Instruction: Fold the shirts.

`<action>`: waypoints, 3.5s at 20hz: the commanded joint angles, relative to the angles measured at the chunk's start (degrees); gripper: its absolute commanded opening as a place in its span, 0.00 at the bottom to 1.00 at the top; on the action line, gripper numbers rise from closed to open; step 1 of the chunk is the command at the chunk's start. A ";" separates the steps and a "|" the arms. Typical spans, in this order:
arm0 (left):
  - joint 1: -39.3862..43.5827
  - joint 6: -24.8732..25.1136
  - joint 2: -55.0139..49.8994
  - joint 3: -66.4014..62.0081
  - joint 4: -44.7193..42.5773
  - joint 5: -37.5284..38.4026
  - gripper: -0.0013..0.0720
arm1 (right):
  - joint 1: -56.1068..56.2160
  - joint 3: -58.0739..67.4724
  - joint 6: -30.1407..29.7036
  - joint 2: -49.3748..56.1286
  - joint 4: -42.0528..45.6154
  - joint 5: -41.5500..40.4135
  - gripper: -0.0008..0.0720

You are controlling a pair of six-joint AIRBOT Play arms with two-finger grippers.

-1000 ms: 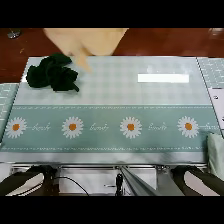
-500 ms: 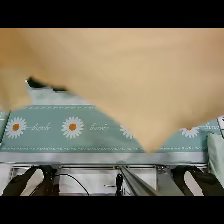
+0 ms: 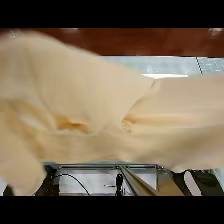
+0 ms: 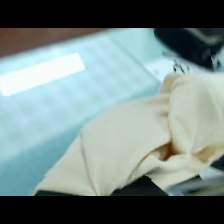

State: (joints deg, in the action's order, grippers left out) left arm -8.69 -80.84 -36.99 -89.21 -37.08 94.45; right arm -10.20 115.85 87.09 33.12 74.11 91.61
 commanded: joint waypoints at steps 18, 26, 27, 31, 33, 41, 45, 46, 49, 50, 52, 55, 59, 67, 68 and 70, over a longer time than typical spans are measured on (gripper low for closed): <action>7.13 7.52 -53.53 2.27 -2.34 -8.39 0.05 | 0.02 -33.07 -0.11 42.42 -6.82 -24.11 0.04; 12.00 7.52 -61.09 -1.14 -2.01 -18.78 0.86 | 0.72 -31.76 -1.81 53.40 -18.80 -31.93 0.67; 11.91 7.28 -61.05 -1.25 -2.21 -17.97 0.98 | 0.61 -31.76 -2.19 53.44 -18.69 -31.52 0.88; 4.85 0.35 -59.65 -5.90 -16.76 -3.93 0.98 | -6.73 -29.31 -4.81 51.65 -12.66 -15.82 0.87; -0.20 -1.29 -55.74 -3.15 -26.56 -0.98 0.98 | -12.22 -30.88 -5.07 49.35 -4.24 -6.84 0.86; -9.20 4.92 -37.29 42.32 -24.55 -20.46 0.98 | -22.56 -77.13 -13.22 28.96 -22.18 -22.64 0.86; -8.79 8.87 -37.75 50.29 -16.15 -28.85 0.98 | -22.27 -82.34 -15.91 28.30 -25.75 -19.12 0.86; -8.15 8.85 -37.77 50.77 -15.98 -30.27 0.98 | -22.08 -82.77 -15.91 28.30 -25.35 -18.49 0.86; -4.20 11.85 -38.16 50.77 -12.57 -31.39 0.98 | -22.08 -84.28 -15.87 28.33 -25.38 -18.60 0.86; -2.38 13.70 -38.49 50.77 -10.23 -31.19 0.98 | -22.08 -84.78 -15.82 28.39 -25.14 -18.64 0.86; 1.70 14.23 -39.65 50.53 -8.72 -30.36 0.96 | -21.79 -85.90 -14.38 28.37 -22.77 -18.82 0.86; 4.42 16.17 -40.83 49.24 -8.70 -27.34 0.05 | -16.24 -86.42 -9.42 28.37 -14.56 -18.93 0.86; 4.37 16.13 -40.59 46.31 -8.31 -24.76 0.05 | -6.16 -86.40 -6.36 28.52 -15.10 -21.22 0.86; 4.42 16.20 -40.59 44.41 -1.38 -23.87 0.05 | 7.54 -85.88 -5.70 36.00 -28.85 -32.46 0.85; 4.42 16.90 -40.59 44.41 0.33 -23.87 0.05 | 8.81 -85.22 -6.23 36.61 -29.97 -33.38 0.74; 4.42 19.32 -40.57 44.30 4.00 -24.46 0.05 | 10.49 -82.47 -10.36 36.81 -30.29 -34.45 0.05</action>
State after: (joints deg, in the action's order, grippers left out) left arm -4.32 -63.72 -77.58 -44.69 -38.13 70.35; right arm -2.92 31.14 80.49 68.77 48.05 60.07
